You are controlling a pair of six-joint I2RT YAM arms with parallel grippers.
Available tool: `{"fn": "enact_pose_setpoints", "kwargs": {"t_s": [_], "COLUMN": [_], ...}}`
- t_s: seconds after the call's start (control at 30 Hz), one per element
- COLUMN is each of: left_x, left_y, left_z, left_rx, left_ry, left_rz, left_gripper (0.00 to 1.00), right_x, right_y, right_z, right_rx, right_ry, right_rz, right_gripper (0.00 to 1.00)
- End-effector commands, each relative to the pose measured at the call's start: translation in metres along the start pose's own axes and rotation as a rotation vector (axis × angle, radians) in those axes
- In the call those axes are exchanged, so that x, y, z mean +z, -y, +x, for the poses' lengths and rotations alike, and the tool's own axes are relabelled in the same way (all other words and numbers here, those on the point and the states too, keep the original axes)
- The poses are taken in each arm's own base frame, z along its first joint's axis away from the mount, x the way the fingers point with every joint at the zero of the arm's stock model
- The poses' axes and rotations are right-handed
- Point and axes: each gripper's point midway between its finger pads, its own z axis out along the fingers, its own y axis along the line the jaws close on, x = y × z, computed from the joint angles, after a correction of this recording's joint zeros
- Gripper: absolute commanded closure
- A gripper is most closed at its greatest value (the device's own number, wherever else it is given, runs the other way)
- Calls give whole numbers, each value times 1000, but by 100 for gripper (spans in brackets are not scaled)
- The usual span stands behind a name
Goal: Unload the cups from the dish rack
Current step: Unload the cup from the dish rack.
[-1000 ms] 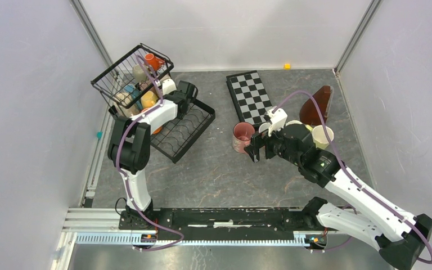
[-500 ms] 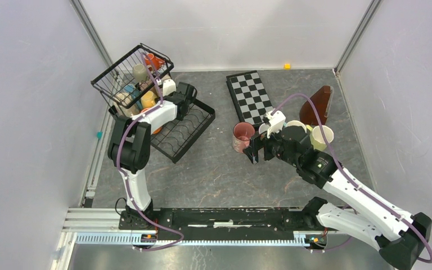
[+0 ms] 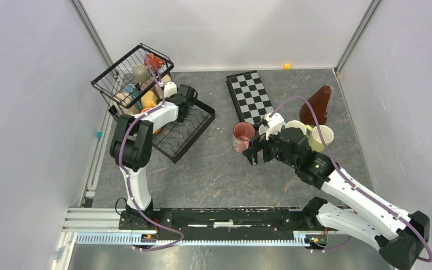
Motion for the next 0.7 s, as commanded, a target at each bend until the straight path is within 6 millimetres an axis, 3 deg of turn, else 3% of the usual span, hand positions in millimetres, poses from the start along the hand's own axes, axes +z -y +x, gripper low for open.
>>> {"fn": "enact_pose_setpoints", "kwargs": {"t_s": [0.0,0.4,0.67], "left_x": [-11,-33,-31], "left_y": [-23,-54,-41], "left_z": [-16,-6,-5], "left_rx": [-92,-159,-175], "left_ry": [54,56,45], "left_rz": [-45,-39,-10], "left_gripper": [43,43,43], "right_x": [4,7,10], "right_y": [-7,-11,-9], "right_z": [-8,2,8], "right_rx": [5,20,17], "right_ry": [38,31,19], "right_rz": [-29,-61,-58], "right_gripper": [2,2,2]}}
